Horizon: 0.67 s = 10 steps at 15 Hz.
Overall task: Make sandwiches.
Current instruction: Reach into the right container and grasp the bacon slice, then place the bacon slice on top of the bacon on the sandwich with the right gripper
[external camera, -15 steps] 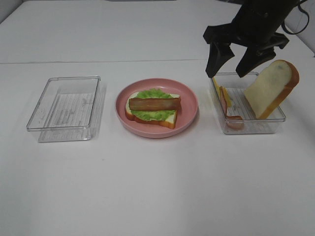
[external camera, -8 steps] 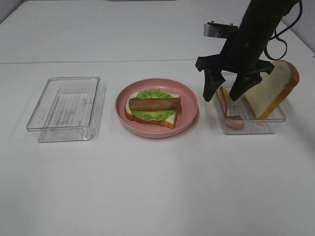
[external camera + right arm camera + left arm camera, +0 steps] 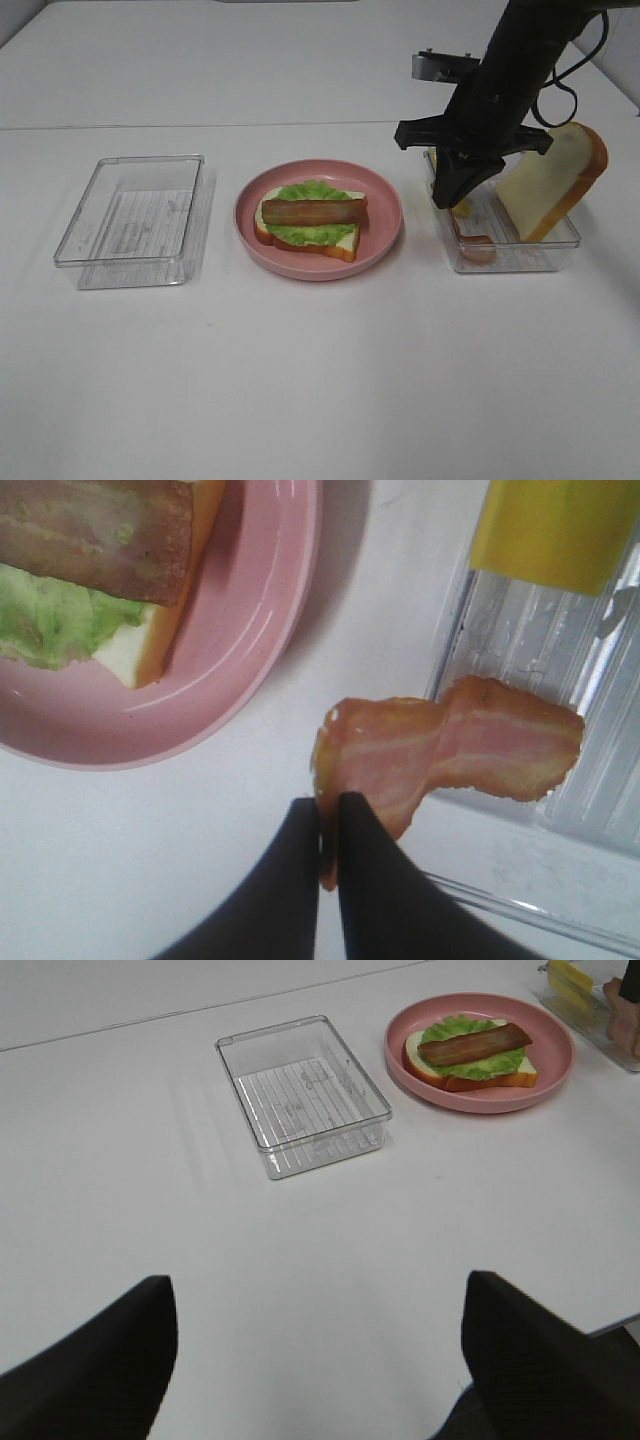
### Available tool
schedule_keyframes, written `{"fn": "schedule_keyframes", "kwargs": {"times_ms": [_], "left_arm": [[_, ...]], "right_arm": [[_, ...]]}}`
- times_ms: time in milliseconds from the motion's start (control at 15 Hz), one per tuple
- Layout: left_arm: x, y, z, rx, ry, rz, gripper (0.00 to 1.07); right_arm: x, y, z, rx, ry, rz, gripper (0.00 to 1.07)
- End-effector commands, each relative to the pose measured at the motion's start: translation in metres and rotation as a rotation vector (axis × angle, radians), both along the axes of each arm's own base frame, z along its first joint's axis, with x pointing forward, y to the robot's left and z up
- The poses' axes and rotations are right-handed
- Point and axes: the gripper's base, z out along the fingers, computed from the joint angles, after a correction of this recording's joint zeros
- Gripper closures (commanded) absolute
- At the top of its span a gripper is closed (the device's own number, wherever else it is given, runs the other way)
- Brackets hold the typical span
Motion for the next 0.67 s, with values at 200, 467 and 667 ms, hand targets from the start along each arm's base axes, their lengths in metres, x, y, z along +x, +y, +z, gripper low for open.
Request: {"fn": "schedule_keyframes", "kwargs": {"times_ms": [200, 467, 667], "left_arm": [[-0.002, 0.000, 0.000, -0.013, -0.030, -0.002, 0.33], [-0.002, 0.000, 0.000, -0.013, -0.030, -0.002, 0.33], [-0.002, 0.000, 0.000, -0.013, -0.030, -0.002, 0.33]], "right_arm": [[-0.005, -0.006, 0.015, -0.052, -0.008, 0.031, 1.07], [-0.010, -0.008, 0.058, -0.038, -0.110, 0.035, 1.07], [-0.016, -0.010, 0.096, -0.011, -0.194, 0.034, 1.07]]}}
